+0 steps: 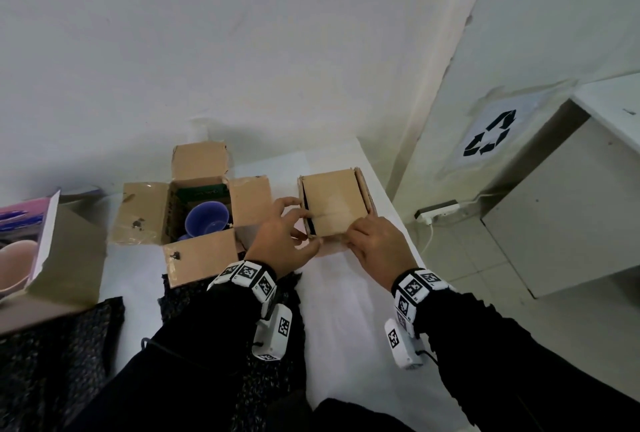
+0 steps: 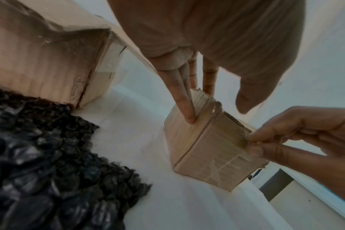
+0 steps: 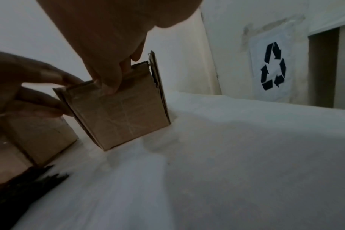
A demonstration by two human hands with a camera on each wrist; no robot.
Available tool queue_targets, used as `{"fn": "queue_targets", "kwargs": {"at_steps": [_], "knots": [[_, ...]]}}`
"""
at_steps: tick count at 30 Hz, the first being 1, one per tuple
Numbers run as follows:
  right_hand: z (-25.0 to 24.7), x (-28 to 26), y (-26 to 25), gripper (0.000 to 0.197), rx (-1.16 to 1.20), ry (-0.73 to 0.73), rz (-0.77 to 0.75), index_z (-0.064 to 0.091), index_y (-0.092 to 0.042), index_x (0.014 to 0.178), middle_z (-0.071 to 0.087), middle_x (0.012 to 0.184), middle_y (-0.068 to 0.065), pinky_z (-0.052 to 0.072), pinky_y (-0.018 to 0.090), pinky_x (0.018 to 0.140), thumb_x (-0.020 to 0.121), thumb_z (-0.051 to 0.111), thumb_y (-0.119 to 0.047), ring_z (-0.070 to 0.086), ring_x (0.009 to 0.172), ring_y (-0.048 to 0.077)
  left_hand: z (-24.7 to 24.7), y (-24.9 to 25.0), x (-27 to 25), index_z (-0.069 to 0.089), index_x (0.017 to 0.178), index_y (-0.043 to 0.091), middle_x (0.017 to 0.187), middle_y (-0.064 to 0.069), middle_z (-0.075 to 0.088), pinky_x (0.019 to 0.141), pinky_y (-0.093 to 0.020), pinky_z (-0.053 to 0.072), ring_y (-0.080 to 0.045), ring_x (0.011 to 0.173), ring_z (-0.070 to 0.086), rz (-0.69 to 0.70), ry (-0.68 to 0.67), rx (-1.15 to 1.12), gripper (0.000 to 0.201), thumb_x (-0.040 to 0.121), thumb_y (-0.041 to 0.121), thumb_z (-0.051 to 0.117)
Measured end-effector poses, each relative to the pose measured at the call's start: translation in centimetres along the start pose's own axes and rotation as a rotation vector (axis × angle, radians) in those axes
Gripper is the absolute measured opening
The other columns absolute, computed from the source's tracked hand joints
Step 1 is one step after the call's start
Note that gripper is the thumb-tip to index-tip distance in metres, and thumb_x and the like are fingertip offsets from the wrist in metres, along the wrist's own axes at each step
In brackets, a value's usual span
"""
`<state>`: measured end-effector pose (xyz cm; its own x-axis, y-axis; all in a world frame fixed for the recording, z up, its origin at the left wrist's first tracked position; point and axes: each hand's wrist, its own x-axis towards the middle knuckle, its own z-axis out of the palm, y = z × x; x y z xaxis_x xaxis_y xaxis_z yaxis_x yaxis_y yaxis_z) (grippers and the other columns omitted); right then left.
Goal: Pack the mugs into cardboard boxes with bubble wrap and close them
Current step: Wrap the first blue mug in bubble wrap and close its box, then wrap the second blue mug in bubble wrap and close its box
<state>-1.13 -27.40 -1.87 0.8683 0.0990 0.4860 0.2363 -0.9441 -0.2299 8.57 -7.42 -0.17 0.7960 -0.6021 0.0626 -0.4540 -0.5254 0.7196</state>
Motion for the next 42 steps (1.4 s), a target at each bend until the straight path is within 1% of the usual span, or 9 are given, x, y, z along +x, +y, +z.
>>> {"fn": "queue_targets", "kwargs": {"at_steps": [6,10,14,18,22,24,27,33,42], "knots": [[0.4,-1.6,-0.4,0.023,-0.022,-0.019,-0.012,0.072,-0.013,0.099,0.068,0.092,0.003,0.049,0.038,0.069,0.08,0.064,-0.004,0.061,0.081,0.025,1.2,0.4,0.3,0.058,0.101,0.021,0.132,0.002,0.039,0.066,-0.033,0.057,-0.006,0.068,0.064,-0.028,0.112,0.148,0.035,0.078,0.044,0.073],[-0.8,-2.1,-0.3,0.012,-0.057,-0.015,0.066,0.068,-0.016,0.081,0.065,0.085,0.0,0.04,0.036,0.071,0.081,0.064,-0.027,0.059,0.081,0.025,2.0,0.7,0.0,0.055,0.109,0.019,0.132,-0.003,0.039,0.076,-0.026,0.049,-0.02,0.103,0.055,0.011,0.174,0.274,0.048,0.076,0.049,0.073],[-1.6,-0.8,1.0,0.048,-0.045,0.041,0.304,0.061,-0.018,0.098,0.052,0.102,0.004,0.039,0.035,0.077,0.07,0.071,-0.056,0.045,0.094,0.024,2.3,0.6,-0.2,0.043,0.136,0.014,0.142,-0.005,0.027,0.094,-0.03,0.049,-0.014,0.102,0.048,-0.026,0.09,0.196,0.073,0.074,0.028,0.079],[-0.6,1.4,1.5,0.083,0.065,-0.105,0.464,0.053,-0.018,0.11,0.04,0.123,0.004,0.048,0.037,0.083,0.052,0.071,-0.075,0.048,0.104,0.026,2.0,0.1,-0.3,0.033,0.145,0.023,0.145,-0.002,0.032,0.087,-0.027,0.053,-0.012,0.092,0.058,-0.076,0.02,0.125,0.081,0.078,0.022,0.077],[0.2,1.3,2.2,0.069,0.26,-0.148,0.543,0.048,-0.023,0.106,0.033,0.123,-0.007,0.055,0.036,0.069,0.058,0.079,-0.063,0.056,0.087,0.017,2.2,0.0,-0.1,0.024,0.149,0.028,0.107,-0.002,0.067,0.081,-0.032,0.053,-0.015,0.082,0.065,-0.137,-0.014,0.184,0.084,0.081,0.022,0.073],[0.1,0.9,3.0,0.059,0.332,-0.123,0.518,0.053,-0.025,0.107,0.038,0.123,-0.009,0.055,0.036,0.075,0.064,0.081,-0.053,0.057,0.092,0.013,2.7,-0.1,-0.2,0.019,0.149,0.032,0.098,-0.004,0.071,0.078,-0.036,0.054,-0.018,0.08,0.067,-0.16,-0.015,0.219,0.086,0.082,0.025,0.072],[-0.5,0.6,4.6,0.046,0.412,-0.119,0.46,0.059,-0.027,0.11,0.046,0.124,-0.009,0.053,0.034,0.085,0.072,0.081,-0.041,0.054,0.098,0.004,3.5,-0.3,-0.2,0.014,0.149,0.038,0.106,-0.005,0.07,0.079,-0.04,0.056,-0.02,0.082,0.068,-0.184,-0.003,0.178,0.088,0.083,0.025,0.072],[-0.5,2.1,5.8,0.045,0.405,-0.136,0.423,0.059,-0.024,0.095,0.047,0.113,-0.012,0.046,0.015,0.075,0.065,0.084,-0.047,0.055,0.088,0.003,3.8,-0.2,0.5,0.009,0.151,0.036,0.104,-0.007,0.069,0.078,-0.04,0.056,-0.021,0.082,0.067,-0.196,0.0,0.197,0.089,0.086,0.024,0.069],[0.1,4.8,8.5,0.029,0.374,-0.2,0.374,0.06,-0.012,0.101,0.057,0.114,0.001,0.049,0.032,0.078,0.078,0.077,-0.02,0.058,0.089,0.019,3.6,0.6,4.2,0.0,0.152,0.026,0.106,-0.011,0.066,0.074,-0.042,0.053,-0.028,0.088,0.064,-0.265,-0.047,0.352,0.086,0.091,0.026,0.06]]}}
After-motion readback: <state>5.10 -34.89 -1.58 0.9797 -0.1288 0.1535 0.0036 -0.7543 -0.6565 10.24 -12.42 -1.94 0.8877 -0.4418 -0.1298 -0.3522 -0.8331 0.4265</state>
